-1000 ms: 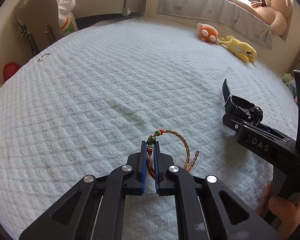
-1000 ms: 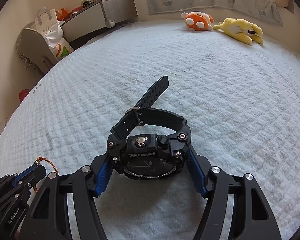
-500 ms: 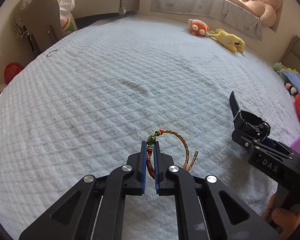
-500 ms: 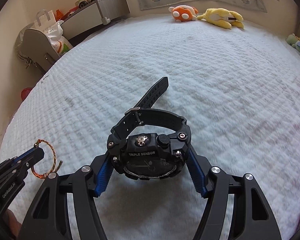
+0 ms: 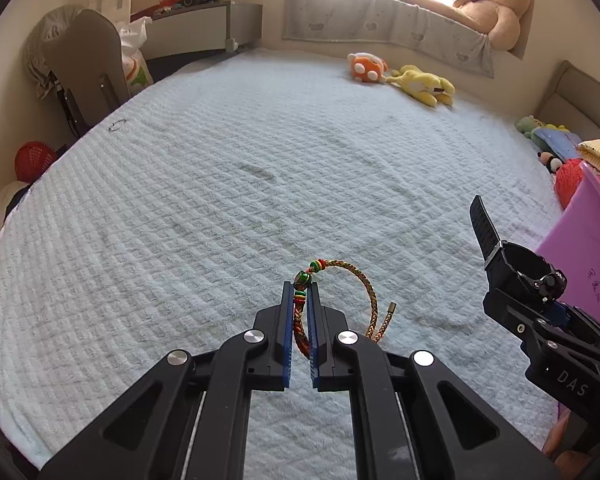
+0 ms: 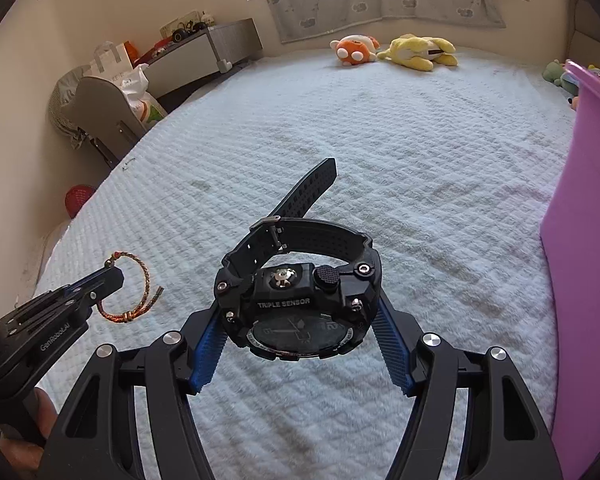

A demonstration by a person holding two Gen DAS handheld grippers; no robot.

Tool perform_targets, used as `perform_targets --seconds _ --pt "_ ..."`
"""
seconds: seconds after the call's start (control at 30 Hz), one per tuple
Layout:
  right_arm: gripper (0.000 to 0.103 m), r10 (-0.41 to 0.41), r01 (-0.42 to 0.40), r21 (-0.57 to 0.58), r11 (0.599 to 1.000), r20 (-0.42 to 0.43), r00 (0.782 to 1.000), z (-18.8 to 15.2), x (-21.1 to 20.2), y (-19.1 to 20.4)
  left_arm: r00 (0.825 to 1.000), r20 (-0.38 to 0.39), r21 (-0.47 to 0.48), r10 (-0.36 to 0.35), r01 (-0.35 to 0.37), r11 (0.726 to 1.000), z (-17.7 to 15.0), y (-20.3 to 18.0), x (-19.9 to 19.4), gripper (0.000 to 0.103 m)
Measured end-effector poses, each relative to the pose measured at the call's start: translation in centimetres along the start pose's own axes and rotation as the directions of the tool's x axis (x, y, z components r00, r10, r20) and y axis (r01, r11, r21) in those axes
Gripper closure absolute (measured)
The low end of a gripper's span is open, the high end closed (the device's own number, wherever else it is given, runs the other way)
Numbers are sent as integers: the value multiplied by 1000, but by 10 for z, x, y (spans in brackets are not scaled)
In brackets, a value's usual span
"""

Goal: Organize jewelry
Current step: 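Lift the watch and braided bracelet and carry them over the pink tub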

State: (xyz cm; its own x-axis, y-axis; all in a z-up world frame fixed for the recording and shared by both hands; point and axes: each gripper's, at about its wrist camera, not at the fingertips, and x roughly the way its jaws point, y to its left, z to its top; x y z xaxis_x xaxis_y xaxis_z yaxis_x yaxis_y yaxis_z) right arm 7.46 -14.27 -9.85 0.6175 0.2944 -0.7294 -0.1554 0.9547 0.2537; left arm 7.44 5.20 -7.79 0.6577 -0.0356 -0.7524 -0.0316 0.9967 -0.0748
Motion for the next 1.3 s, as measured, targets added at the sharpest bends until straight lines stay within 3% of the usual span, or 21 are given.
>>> perform_targets --seconds 0.37,0.53,0.7,0.83,1.0,1.3 --pt "38 20 -25 31 999 157 987 2 -132 -15 992 78 91 -101 94 991 9 -63 -85 96" --pt "38 -31 17 67 998 214 976 7 -188 -48 972 95 156 -213 197 968 27 -122 -110 96" --pt "38 -133 99 147 984 242 961 9 -234 -104 943 89 252 -320 289 924 39 -196 -125 96" --pt "38 -223 171 230 958 228 948 7 -258 -159 923 49 317 -381 348 882 41 -257 -126 96" --pt "38 -295 238 297 925 164 941 0 -266 -211 916 -36 364 -399 384 849 33 -318 -113 96" --pt "38 -294 261 344 902 47 955 -2 -246 -253 926 -167 389 -338 377 840 32 -369 -77 96"
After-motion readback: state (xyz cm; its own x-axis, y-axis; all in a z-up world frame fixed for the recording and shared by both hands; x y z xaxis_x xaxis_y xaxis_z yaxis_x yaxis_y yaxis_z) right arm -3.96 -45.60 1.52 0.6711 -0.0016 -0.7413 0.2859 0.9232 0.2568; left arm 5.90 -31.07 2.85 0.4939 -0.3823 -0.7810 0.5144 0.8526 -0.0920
